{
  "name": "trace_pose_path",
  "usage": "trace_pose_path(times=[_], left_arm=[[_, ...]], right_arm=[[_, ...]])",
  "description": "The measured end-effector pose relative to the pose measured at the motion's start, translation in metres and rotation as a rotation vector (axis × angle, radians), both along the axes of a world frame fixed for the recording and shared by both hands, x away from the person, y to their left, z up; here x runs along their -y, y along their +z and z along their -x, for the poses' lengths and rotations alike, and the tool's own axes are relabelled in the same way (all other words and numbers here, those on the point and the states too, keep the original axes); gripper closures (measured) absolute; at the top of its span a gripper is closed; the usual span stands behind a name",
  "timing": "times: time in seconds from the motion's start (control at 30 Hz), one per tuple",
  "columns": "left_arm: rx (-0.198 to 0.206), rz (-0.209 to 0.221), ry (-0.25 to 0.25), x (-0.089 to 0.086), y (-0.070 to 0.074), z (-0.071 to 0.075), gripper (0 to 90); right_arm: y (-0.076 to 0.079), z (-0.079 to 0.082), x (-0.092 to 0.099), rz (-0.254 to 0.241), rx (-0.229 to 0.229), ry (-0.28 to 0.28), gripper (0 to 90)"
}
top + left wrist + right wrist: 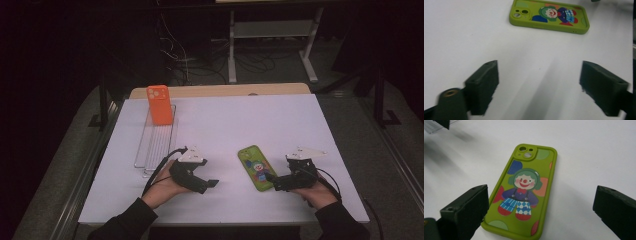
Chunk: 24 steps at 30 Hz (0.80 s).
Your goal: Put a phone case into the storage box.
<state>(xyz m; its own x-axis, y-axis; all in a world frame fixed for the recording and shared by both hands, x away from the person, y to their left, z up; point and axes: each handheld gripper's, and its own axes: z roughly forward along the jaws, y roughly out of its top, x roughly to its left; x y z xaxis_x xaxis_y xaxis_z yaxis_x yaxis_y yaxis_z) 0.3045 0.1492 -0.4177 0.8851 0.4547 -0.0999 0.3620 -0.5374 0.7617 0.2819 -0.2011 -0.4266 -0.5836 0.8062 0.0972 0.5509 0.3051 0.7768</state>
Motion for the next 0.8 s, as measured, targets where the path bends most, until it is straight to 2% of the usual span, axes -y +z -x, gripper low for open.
trace_pose_path(times=[0.17, 0.23, 0.47, 0.8], left_arm=[[0.004, 0.012, 0.002, -0.003, 0.002, -0.001, 0.3], [-0.003, 0.029, 0.013, -0.004, 0.002, -0.002, 0.0], [0.007, 0.023, 0.022, -0.005, 0.003, -0.003, 0.0], [0.023, 0.015, 0.019, -0.005, 0.003, -0.003, 0.0]], right_arm=[[0.002, 0.001, -0.002, 0.004, 0.004, -0.025, 0.0], [0.003, 0.001, -0.003, 0.007, -0.006, -0.032, 0.0], [0.008, -0.001, -0.006, 0.003, -0.015, -0.035, 0.0], [0.022, -0.011, -0.019, 0.067, -0.059, 0.002, 0.0]])
